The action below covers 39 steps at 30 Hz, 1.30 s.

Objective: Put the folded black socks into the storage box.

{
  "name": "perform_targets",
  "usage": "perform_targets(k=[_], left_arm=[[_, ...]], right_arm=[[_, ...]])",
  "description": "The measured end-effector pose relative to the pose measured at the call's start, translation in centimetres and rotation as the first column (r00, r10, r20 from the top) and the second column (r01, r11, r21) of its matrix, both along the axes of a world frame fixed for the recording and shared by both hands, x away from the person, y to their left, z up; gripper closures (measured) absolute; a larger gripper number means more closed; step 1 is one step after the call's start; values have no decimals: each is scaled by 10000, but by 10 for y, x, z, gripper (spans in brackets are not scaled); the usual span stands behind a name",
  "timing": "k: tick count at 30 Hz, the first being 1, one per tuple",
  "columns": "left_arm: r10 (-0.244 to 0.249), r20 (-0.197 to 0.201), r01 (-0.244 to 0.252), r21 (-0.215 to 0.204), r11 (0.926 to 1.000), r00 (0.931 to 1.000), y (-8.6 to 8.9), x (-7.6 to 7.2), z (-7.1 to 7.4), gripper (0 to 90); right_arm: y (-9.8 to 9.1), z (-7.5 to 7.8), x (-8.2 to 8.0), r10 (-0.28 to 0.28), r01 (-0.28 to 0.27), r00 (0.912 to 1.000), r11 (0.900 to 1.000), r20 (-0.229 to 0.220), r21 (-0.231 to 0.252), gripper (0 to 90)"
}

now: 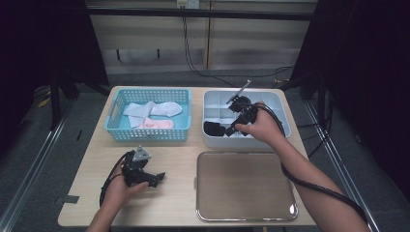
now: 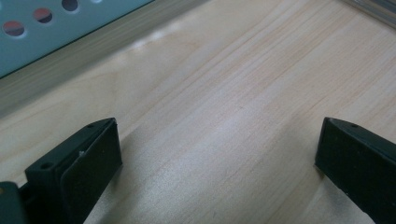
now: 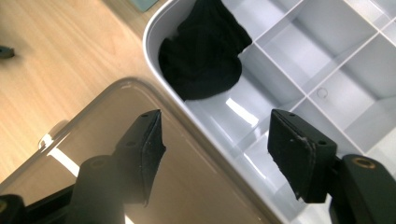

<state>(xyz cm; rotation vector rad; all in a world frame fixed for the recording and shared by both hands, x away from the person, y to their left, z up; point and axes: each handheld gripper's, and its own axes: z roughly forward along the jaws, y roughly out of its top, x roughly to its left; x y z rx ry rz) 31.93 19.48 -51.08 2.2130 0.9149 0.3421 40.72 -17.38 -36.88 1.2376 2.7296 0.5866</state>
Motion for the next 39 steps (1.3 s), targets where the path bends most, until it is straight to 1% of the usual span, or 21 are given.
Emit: perform_targets(k=[2, 6, 8, 9, 11, 14, 17, 19, 21, 22, 23, 25, 27, 28, 29, 31, 32, 35, 37, 38, 39], left_arm=[[18, -28, -18, -72, 10000, 10000, 0, 0, 0, 0], [-7, -12, 7, -29, 10000, 10000, 0, 0, 0, 0], [-60, -17, 60, 37, 10000, 10000, 0, 0, 0, 0], [-60, -17, 60, 37, 10000, 10000, 0, 0, 0, 0], [-62, -23, 62, 49, 10000, 10000, 0, 0, 0, 0], [-61, -19, 61, 45, 10000, 10000, 0, 0, 0, 0], [-59, 1, 59, 43, 10000, 10000, 0, 0, 0, 0], [-63, -18, 63, 33, 10000, 10000, 0, 0, 0, 0], [-56, -17, 56, 36, 10000, 10000, 0, 0, 0, 0], [-56, -17, 56, 36, 10000, 10000, 0, 0, 0, 0], [-57, -22, 57, 28, 10000, 10000, 0, 0, 0, 0], [-61, -17, 61, 41, 10000, 10000, 0, 0, 0, 0], [-42, -12, 42, 77, 10000, 10000, 0, 0, 0, 0], [-51, -22, 51, 67, 10000, 10000, 0, 0, 0, 0], [-59, -13, 59, 33, 10000, 10000, 0, 0, 0, 0], [-51, -9, 51, 40, 10000, 10000, 0, 0, 0, 0], [-51, -9, 51, 40, 10000, 10000, 0, 0, 0, 0], [-56, -17, 56, 34, 10000, 10000, 0, 0, 0, 0], [-63, -20, 63, 35, 10000, 10000, 0, 0, 0, 0], [-63, -20, 63, 35, 10000, 10000, 0, 0, 0, 0], [-64, -19, 64, 34, 10000, 10000, 0, 0, 0, 0]], right_arm=[[-7, 2, -9, 72, -72, 9999, 10000, 71, 5, 343], [-15, 3, -16, 84, -84, 9999, 10000, 113, 23, 334], [-23, 1, -23, 48, -50, 9999, 9999, 142, 126, 322], [-23, 1, -23, 48, -50, 9999, 9999, 142, 126, 322], [-29, -2, -29, 60, -61, 9997, 10000, 227, 72, 306], [-33, -4, -33, 70, -70, 9997, 10000, 243, 26, 304], [-38, -8, -40, 77, -79, 9998, 9999, 205, 120, 292], [-41, -11, -45, 138, -138, 9996, 9999, 264, -32, 284], [-47, -19, -52, 113, -113, 9998, 9999, 144, 14, 277], [-47, -19, -52, 113, -113, 9998, 9999, 144, 14, 277], [-51, -26, -57, 111, -109, 9998, 9998, 152, -179, 273], [-53, -30, -60, 74, -73, 9999, 9998, 70, -196, 269], [-58, -38, -65, 82, -83, 10000, 9998, -21, -188, 265], [-60, -42, -68, 46, -48, 10000, 9996, -57, -271, 265], [-65, -49, -72, 31, -36, 9999, 9992, -131, -410, 262], [-71, -56, -76, -116, 107, 9996, 9993, -242, -350, 261], [-73, -60, -78, -168, 156, 9995, 9990, -282, -410, 256], [-79, -66, -82, -190, 180, 9997, 9980, -159, -610, 249], [-85, -73, -88, -320, 303, 9992, 9974, -248, -658, 239], [-85, -73, -88, -320, 303, 9992, 9974, -248, -658, 239], [-90, -77, -92, -298, 282, 9993, 9965, -203, -785, 232]])
